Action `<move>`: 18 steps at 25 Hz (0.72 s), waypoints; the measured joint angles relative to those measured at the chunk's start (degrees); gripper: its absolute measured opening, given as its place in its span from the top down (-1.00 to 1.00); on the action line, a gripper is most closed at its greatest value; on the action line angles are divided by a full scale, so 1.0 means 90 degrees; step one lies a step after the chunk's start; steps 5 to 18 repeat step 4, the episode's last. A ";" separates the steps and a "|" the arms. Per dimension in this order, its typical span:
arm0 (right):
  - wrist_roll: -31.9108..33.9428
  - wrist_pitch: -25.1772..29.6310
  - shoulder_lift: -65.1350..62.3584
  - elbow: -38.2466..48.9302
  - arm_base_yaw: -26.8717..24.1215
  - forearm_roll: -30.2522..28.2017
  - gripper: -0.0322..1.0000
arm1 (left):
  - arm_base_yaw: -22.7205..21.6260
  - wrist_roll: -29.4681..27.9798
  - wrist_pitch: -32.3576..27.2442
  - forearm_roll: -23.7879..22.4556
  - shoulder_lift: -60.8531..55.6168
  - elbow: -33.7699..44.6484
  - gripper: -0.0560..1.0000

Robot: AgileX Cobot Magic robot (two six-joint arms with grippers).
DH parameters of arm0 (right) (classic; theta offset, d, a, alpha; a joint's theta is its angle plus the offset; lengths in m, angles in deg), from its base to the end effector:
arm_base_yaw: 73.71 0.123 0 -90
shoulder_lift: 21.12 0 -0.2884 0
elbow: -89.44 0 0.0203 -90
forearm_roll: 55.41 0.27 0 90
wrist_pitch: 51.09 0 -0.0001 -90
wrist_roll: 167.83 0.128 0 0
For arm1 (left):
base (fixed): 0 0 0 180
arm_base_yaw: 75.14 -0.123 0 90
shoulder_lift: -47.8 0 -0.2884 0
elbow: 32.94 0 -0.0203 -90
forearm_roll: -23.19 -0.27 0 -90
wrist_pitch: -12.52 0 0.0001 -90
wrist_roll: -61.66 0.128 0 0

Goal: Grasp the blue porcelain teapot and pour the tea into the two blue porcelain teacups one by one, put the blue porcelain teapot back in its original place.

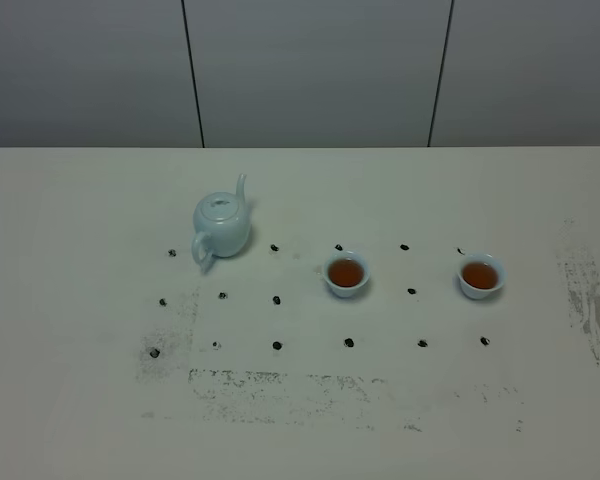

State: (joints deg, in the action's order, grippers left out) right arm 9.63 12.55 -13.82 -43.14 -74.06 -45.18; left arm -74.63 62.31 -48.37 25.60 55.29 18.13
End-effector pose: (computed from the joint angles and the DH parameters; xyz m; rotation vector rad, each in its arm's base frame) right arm 0.0343 0.0202 0.2728 -0.0560 2.0568 0.1828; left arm 0.0451 -0.0051 0.2558 0.0221 2.0843 -0.0493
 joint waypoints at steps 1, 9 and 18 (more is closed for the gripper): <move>0.0000 0.0000 0.0000 0.0000 0.0000 0.0000 0.22 | 0.0000 0.0004 0.0000 0.0000 0.0000 0.0000 0.23; 0.0000 0.0000 0.0000 0.0000 0.0000 0.0000 0.22 | 0.0000 0.0004 0.0000 0.0000 0.0000 0.0000 0.23; 0.0000 0.0000 0.0000 0.0000 0.0000 0.0000 0.22 | 0.0000 0.0004 0.0000 0.0000 0.0000 0.0000 0.23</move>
